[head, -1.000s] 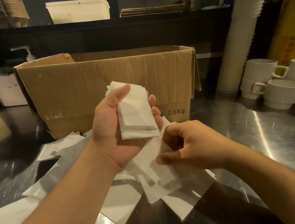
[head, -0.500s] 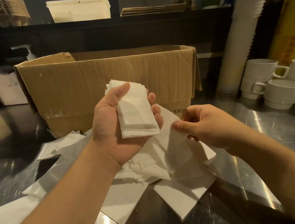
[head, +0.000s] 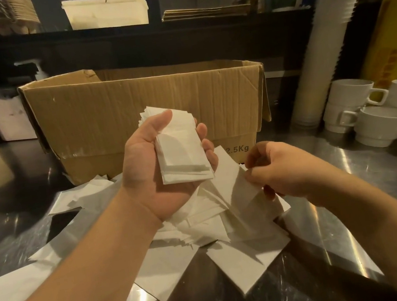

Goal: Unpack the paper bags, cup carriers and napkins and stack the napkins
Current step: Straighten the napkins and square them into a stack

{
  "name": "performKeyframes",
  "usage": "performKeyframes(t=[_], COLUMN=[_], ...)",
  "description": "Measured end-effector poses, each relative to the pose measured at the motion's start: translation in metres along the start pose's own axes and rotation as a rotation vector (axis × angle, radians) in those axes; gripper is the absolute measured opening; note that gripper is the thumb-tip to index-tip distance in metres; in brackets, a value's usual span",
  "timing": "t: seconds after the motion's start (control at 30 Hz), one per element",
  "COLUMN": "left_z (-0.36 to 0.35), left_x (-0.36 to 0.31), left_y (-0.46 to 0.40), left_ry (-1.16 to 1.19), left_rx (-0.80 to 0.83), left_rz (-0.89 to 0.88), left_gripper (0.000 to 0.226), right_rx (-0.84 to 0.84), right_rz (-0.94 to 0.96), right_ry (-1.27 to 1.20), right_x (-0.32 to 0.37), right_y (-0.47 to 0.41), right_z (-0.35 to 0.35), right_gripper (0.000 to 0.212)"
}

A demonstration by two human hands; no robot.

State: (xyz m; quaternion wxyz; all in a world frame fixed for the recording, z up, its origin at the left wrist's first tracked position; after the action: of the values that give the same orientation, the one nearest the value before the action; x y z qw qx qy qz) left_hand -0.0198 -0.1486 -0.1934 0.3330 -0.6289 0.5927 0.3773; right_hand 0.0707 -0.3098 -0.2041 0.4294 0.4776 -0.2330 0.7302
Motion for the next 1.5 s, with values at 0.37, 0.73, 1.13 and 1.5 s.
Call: performKeyframes(t=[0.37, 0.73, 1.13, 1.5], left_z=[-0.012, -0.012, -0.012, -0.010], left_x=[0.003, 0.003, 0.006, 0.004], left_y=[0.003, 0.003, 0.003, 0.002], left_ry=[0.112, 0.121, 0.131, 0.004], left_rx=[0.036, 0.042, 0.028, -0.037], left_rz=[-0.007, -0.007, 0.014, -0.046], left_gripper=[0.047, 0.047, 0.047, 0.049], right_rx=[0.099, 0.051, -0.152, -0.054], right_rz=[0.258, 0.303, 0.371, 0.146], right_ry=[0.366, 0.366, 0.122, -0.679], right_x=[0.016, 0.014, 0.016, 0.017], right_y=[0.018, 0.010, 0.010, 0.011], right_z=[-0.037, -0.029, 0.000, 0.018], right_gripper=[0.054, 0.032, 0.015, 0.017])
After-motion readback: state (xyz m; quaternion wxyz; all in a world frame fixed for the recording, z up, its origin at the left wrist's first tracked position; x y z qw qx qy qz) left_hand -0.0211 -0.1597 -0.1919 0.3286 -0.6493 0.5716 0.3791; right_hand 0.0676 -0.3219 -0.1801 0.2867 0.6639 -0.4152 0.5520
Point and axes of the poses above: each hand's wrist, its own y-axis away from the middle knuckle, its own z-axis out of the back of the hand, x = y × z, the point moved 7 cm from there along -y, towards the middle knuckle, and after that the axes turned 15 degrees about -y, right-handed, at the moved point
